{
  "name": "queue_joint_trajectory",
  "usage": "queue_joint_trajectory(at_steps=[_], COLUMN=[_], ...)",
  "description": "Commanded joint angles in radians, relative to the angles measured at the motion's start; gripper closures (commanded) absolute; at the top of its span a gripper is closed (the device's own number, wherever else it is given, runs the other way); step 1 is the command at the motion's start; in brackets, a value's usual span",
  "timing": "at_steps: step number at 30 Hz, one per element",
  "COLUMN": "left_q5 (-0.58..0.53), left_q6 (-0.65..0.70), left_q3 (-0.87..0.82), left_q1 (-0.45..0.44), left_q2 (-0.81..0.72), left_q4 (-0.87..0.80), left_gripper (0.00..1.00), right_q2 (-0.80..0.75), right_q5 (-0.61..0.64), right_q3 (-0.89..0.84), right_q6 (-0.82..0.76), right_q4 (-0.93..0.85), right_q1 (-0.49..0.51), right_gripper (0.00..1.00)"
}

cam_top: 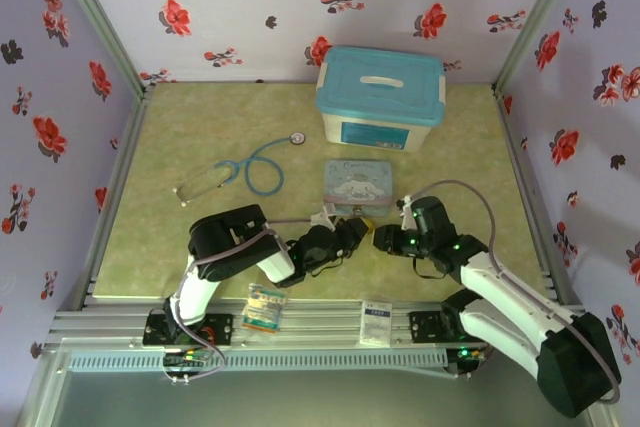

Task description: Unlock a padlock with a key

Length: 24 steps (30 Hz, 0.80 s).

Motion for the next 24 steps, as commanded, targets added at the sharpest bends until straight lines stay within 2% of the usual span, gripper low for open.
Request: queue_joint_trajectory(at_steps=[1, 4, 7, 14, 20, 23, 24], left_q5=[0.013, 0.014, 0.031, 0.03, 0.029, 0.029, 0.032], left_q6=[0.018, 0.022, 0.01, 0.013, 0.014, 0.015, 0.017], left_q3=[-0.003, 0.001, 0.022, 0.024, 0.014, 0.02, 0.027], left_q1=[0.006, 0.005, 0.001, -0.007, -0.026, -0.028, -0.029], left_q2=[-0.048, -0.057, -0.057, -0.079, -0.096, -0.103, -0.101], left_q4=[0.044, 0.043, 0.045, 0.046, 0.046, 0.048, 0.048], left_gripper=[1.0, 1.0, 1.0, 1.0, 1.0, 1.0, 1.0], right_q2=[0.009, 0.014, 0.027, 0.052, 0.023, 0.052, 0.066], right_q5=[0.08, 0.058, 0.005, -0.052, -0.226, -0.266, -0.285], right_q3=[-0.005, -0.034, -0.07, -0.086, -0.183, -0.168, -0.177], right_q6=[-0.041, -0.014, 0.038, 0.069, 0.221, 0.226, 0.253], right_q4=[0.002, 0.077, 0.222, 0.315, 0.556, 0.547, 0.593], right_q1=[0.011, 0.011, 0.009, -0.002, -0.155, -0.164, -0.164], right_gripper=[0.67, 0.67, 0.69, 0.84, 0.88, 0.9, 0.9])
